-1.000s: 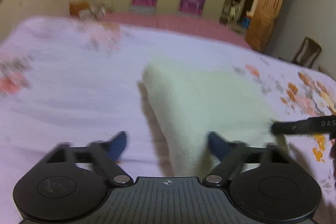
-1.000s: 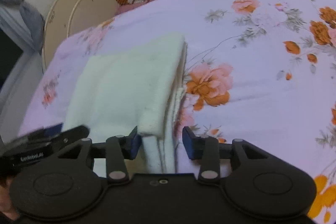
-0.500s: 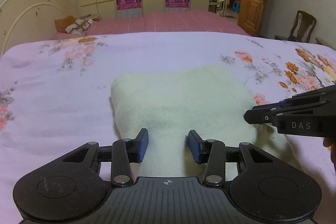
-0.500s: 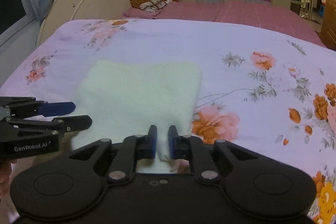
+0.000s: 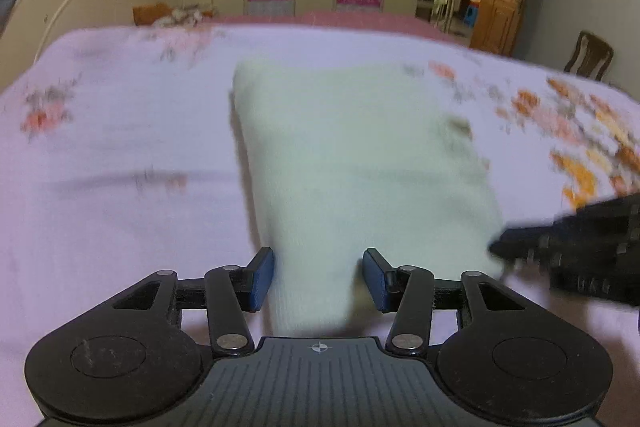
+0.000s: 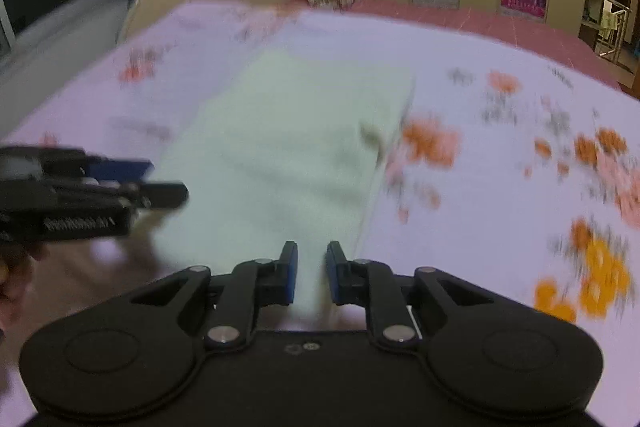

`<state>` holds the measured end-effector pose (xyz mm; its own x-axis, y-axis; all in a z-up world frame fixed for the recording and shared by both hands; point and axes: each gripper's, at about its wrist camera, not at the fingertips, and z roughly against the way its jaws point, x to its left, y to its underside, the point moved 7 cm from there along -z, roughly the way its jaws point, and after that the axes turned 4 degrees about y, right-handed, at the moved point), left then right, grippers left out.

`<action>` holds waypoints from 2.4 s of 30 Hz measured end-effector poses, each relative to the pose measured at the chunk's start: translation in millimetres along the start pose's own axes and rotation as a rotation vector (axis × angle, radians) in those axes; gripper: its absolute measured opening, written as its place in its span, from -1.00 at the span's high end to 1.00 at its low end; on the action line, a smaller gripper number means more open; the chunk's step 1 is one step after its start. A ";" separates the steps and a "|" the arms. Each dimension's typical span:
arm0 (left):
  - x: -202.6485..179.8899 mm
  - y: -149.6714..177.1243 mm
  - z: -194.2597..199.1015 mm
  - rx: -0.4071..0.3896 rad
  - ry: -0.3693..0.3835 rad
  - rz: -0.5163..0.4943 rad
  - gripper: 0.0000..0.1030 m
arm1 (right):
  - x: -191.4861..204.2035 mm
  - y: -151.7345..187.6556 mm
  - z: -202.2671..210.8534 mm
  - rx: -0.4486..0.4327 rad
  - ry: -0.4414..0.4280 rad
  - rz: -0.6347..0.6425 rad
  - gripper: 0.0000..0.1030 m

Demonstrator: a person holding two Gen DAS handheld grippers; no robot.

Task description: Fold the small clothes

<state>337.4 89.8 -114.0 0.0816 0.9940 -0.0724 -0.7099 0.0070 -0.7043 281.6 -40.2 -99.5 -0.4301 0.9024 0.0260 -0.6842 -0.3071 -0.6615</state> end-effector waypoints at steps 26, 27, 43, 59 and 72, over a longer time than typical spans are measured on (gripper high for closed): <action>-37.8 45.9 210.9 -0.292 -0.051 0.048 -0.99 | 3.2 58.1 184.0 -0.207 0.129 -0.251 -0.86; -39.7 47.1 218.4 -0.300 -0.054 0.050 -0.99 | 4.9 59.7 190.4 -0.214 0.132 -0.253 -0.90; -48.9 92.5 294.1 -0.324 -0.053 0.078 -1.00 | 41.5 88.4 260.9 -0.282 0.185 -0.230 -0.98; -45.5 95.3 308.2 -0.339 -0.040 0.070 -1.00 | 73.2 86.4 266.2 -0.294 0.180 -0.185 -0.98; -55.9 90.9 306.7 -0.349 -0.034 0.061 -1.00 | 69.1 86.9 265.8 -0.290 0.194 -0.188 -0.98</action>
<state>53.7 68.3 42.6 0.0185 0.9945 -0.1027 -0.4301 -0.0848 -0.8988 35.9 -84.8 44.0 -0.1747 0.9837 0.0434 -0.5336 -0.0576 -0.8438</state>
